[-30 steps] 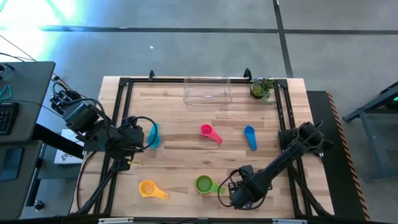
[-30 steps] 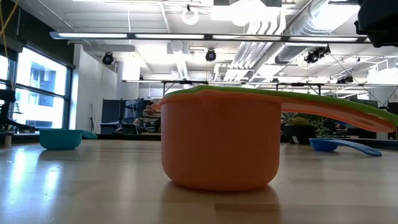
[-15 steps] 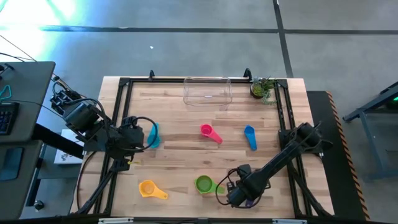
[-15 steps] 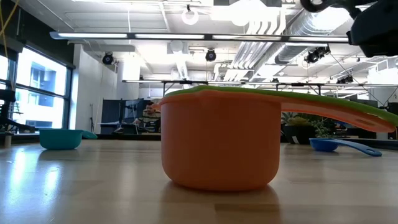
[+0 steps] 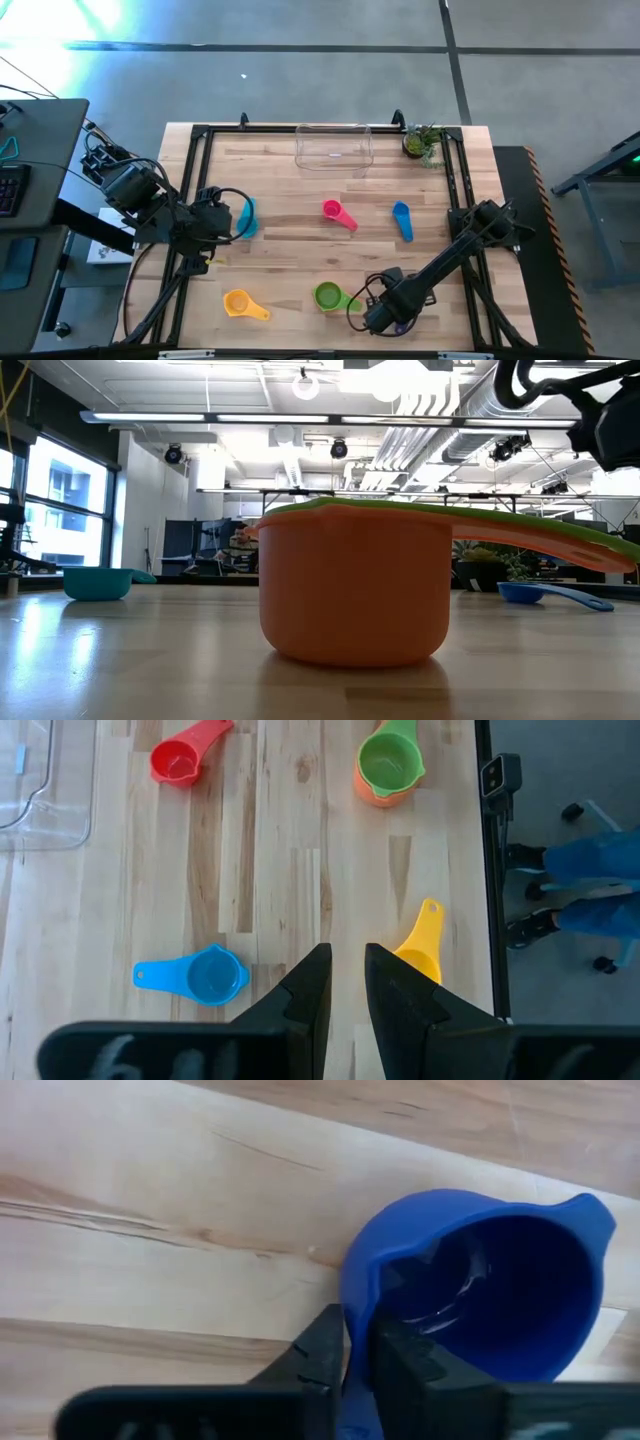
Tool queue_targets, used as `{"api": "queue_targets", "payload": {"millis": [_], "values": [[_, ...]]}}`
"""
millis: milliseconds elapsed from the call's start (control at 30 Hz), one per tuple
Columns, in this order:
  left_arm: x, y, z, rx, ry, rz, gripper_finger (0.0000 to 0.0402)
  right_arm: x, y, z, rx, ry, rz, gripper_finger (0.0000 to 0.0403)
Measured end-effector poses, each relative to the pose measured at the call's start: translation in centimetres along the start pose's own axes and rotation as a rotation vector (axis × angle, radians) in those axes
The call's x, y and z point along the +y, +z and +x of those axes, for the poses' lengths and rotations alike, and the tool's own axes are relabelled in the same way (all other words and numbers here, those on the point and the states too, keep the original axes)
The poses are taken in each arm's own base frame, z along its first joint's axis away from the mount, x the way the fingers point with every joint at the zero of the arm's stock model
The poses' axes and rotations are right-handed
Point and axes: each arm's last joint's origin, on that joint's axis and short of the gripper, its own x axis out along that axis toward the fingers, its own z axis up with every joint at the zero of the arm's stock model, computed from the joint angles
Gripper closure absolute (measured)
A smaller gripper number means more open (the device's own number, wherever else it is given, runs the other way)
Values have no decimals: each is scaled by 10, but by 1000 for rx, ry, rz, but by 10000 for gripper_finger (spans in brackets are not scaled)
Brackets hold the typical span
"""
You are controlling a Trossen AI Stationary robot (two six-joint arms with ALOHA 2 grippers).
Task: Nest measuring cups in basket
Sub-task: Stack the dark blue measuring cup on the green measuring cup
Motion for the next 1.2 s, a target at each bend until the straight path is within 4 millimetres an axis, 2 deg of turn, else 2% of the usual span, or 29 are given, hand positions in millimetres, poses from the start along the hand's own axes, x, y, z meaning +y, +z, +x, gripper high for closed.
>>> {"api": "queue_targets", "payload": {"millis": [133, 367, 500, 767, 933, 1200], "values": [[0, 0, 0, 0, 0, 0, 346, 0, 0, 0, 3, 0, -35, 396], [0, 0, 0, 0, 0, 0, 346, 3, -2, -7, 30, 7, -147, 390], [0, 0, 0, 0, 0, -7, 346, 7, -4, -26, -17, 34, -215, 398], [4, 2, 1, -4, 13, -75, 346, 13, -8, -77, -238, 146, -371, 395], [10, 6, 3, -19, 47, -184, 346, 21, -2, -98, -338, 197, -578, 397], [18, 10, 4, -30, 66, -458, 346, 40, 20, -117, -442, 235, -947, 397]]}}
